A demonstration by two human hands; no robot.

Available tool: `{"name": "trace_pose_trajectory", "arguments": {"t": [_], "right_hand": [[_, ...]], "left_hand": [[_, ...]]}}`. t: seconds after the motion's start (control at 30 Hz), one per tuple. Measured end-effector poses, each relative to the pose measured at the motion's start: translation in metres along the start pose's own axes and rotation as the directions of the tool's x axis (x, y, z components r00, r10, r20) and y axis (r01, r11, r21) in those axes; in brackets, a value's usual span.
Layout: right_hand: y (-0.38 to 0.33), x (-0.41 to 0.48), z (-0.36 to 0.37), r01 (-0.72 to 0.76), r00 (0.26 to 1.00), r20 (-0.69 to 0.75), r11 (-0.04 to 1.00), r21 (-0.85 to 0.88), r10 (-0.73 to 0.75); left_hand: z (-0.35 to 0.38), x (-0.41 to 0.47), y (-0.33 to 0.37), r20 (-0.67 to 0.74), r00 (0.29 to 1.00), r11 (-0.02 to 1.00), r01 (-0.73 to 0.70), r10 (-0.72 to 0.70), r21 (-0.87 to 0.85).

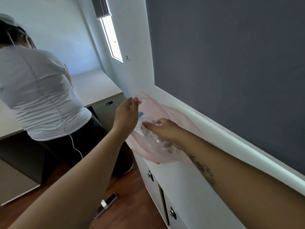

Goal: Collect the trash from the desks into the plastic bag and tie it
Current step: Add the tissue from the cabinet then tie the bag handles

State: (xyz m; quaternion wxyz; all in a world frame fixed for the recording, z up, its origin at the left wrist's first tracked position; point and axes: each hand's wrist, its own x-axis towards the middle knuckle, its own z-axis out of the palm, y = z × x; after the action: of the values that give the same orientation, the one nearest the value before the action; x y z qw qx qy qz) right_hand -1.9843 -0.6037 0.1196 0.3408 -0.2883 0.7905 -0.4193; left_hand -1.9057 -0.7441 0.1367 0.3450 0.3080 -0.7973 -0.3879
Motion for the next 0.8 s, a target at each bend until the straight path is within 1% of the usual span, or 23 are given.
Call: {"name": "trace_pose_trajectory", "arguments": {"t": [0.03,0.07,0.1,0.13,0.17,0.2,0.23,0.27,0.3,0.33,0.37,0.4,0.43,0.47,0.5,0.53,0.57,0.6,0.67,0.7,0.73,0.77,0.8], "right_hand": [[-0.007,0.009,0.005,0.034,0.998,-0.049,0.998,0.059,-0.031],[-0.010,0.016,0.007,0.094,0.986,-0.143,0.992,0.088,-0.081],[-0.010,0.021,0.008,0.172,0.949,-0.279,0.984,0.055,-0.150],[-0.004,0.023,0.007,0.227,0.868,-0.438,0.971,-0.075,-0.236],[0.005,0.025,0.006,0.206,0.745,-0.577,0.938,-0.279,-0.335],[0.016,0.025,0.004,0.101,0.640,-0.645,0.878,-0.468,-0.417],[0.028,0.026,0.002,-0.033,0.616,-0.654,0.816,-0.578,-0.439],[0.039,0.025,-0.001,-0.162,0.675,-0.640,0.773,-0.614,-0.367],[0.048,0.025,-0.003,-0.267,0.749,-0.619,0.748,-0.608,-0.237],[0.058,0.026,-0.006,-0.347,0.797,-0.593,0.720,-0.601,-0.111],[0.067,0.026,-0.010,-0.410,0.815,-0.579,0.688,-0.599,-0.018],[0.074,0.023,-0.017,-0.453,0.812,-0.584,0.655,-0.606,0.021],[0.080,0.018,-0.026,-0.494,0.793,-0.609,0.618,-0.611,0.031],[0.084,0.012,-0.039,-0.546,0.760,-0.648,0.590,-0.595,0.048],[0.088,0.005,-0.055,-0.592,0.715,-0.695,0.596,-0.542,0.078],[0.088,-0.003,-0.074,-0.614,0.668,-0.736,0.639,-0.464,0.107],[0.086,-0.012,-0.093,-0.600,0.620,-0.774,0.714,-0.361,0.130],[0.080,-0.021,-0.111,-0.552,0.580,-0.800,0.796,-0.248,0.153],[0.060,-0.038,-0.140,-0.357,0.514,-0.839,0.934,-0.020,0.179],[0.050,-0.047,-0.153,-0.237,0.468,-0.862,0.967,0.093,0.197],[0.040,-0.057,-0.166,-0.123,0.430,-0.877,0.976,0.181,0.217],[0.031,-0.069,-0.177,-0.030,0.410,-0.881,0.969,0.245,0.236],[0.024,-0.083,-0.188,0.049,0.407,-0.878,0.954,0.296,0.252]], "left_hand": [[-0.002,0.004,-0.003,0.002,1.000,1.000,-0.001,0.001,-0.013],[-0.004,0.008,-0.005,0.007,1.000,1.000,-0.002,0.002,-0.023],[-0.006,0.012,-0.008,0.014,1.000,0.999,0.000,0.001,-0.035],[-0.007,0.017,-0.010,0.025,1.000,0.999,0.000,0.001,-0.047],[-0.008,0.022,-0.012,0.037,0.999,0.999,-0.003,0.005,-0.054],[-0.009,0.027,-0.014,0.049,0.999,0.998,-0.010,0.013,-0.057],[-0.009,0.033,-0.015,0.055,0.998,0.998,-0.020,0.023,-0.061],[-0.010,0.039,-0.016,0.059,0.998,0.998,-0.029,0.033,-0.064],[-0.011,0.045,-0.015,0.064,0.997,0.997,-0.038,0.042,-0.066],[-0.011,0.052,-0.015,0.069,0.996,0.997,-0.048,0.053,-0.066],[-0.012,0.059,-0.015,0.074,0.995,0.996,-0.060,0.065,-0.065],[-0.013,0.067,-0.014,0.079,0.994,0.995,-0.073,0.079,-0.067],[-0.013,0.076,-0.014,0.083,0.993,0.994,-0.083,0.089,-0.076],[-0.012,0.085,-0.014,0.085,0.992,0.992,-0.088,0.095,-0.088],[-0.012,0.094,-0.013,0.087,0.991,0.991,-0.090,0.099,-0.100],[-0.011,0.101,-0.011,0.094,0.990,0.990,-0.093,0.103,-0.106],[-0.009,0.108,-0.007,0.106,0.988,0.990,-0.101,0.112,-0.100],[-0.008,0.114,-0.002,0.118,0.985,0.989,-0.114,0.124,-0.089],[-0.007,0.126,0.017,0.131,0.979,0.986,-0.146,0.156,-0.086],[-0.008,0.132,0.028,0.136,0.976,0.983,-0.157,0.169,-0.095],[-0.010,0.138,0.039,0.155,0.971,0.980,-0.168,0.183,-0.105],[-0.012,0.144,0.049,0.201,0.959,0.978,-0.179,0.198,-0.110],[-0.014,0.148,0.058,0.281,0.936,0.976,-0.188,0.213,-0.114]]}}
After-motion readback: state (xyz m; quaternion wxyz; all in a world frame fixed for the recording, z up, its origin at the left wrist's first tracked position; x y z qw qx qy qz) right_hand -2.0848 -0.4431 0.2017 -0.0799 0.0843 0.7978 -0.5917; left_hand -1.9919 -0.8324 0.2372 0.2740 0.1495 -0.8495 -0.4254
